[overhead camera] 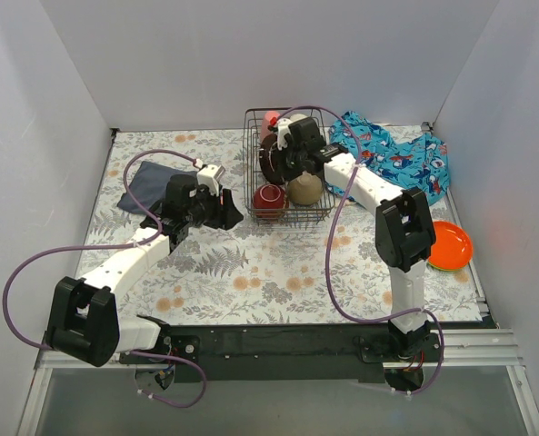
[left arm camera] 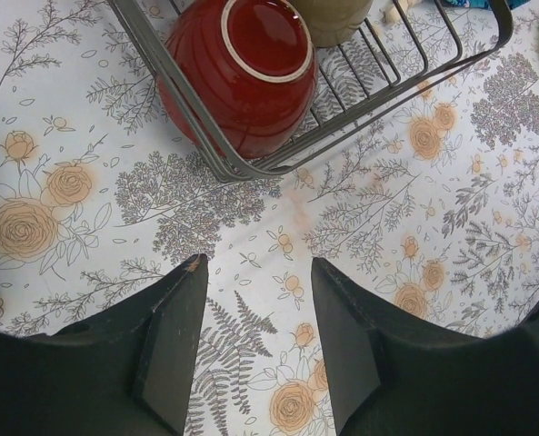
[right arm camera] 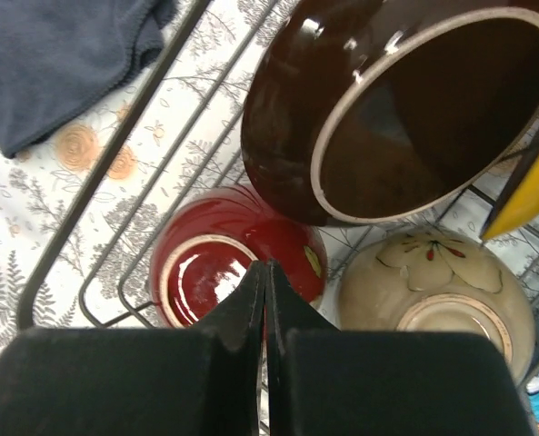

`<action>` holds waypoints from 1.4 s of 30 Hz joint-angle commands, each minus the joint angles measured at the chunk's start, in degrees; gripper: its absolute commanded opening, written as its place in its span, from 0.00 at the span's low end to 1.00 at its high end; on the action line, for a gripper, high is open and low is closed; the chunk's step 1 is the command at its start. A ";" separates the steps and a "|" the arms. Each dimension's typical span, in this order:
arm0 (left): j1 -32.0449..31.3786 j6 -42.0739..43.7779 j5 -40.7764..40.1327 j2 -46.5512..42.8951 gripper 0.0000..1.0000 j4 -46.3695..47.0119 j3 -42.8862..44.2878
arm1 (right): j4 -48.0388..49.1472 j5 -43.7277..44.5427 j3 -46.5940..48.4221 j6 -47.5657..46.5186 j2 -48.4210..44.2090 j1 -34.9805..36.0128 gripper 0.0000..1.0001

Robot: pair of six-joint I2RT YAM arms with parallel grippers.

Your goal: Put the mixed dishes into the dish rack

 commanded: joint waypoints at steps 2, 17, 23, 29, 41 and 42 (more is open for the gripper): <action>0.85 0.55 -0.03 -0.88 0.49 0.43 -0.29 | 0.76 -1.58 2.96 0.88 -0.56 -0.08 0.01; 1.29 0.28 2.17 9.65 0.59 6.48 13.84 | 4.10 3.95 4.89 5.36 -4.42 -1.75 0.48; 1.20 -4.19 2.61 21.87 0.59 10.98 24.92 | 4.10 4.39 2.61 5.36 -7.76 -3.16 0.49; 1.29 -6.31 -1.51 30.85 0.58 11.60 32.21 | 2.69 14.92 -3.27 0.28 -12.58 -4.30 0.47; 2.34 -4.64 -8.81 18.29 0.54 7.20 23.98 | 3.48 23.02 -14.36 -4.92 -15.07 -8.17 0.48; 2.34 -4.81 -9.95 16.63 0.54 7.20 22.66 | 3.48 23.47 -14.71 -5.18 -14.71 -8.25 0.48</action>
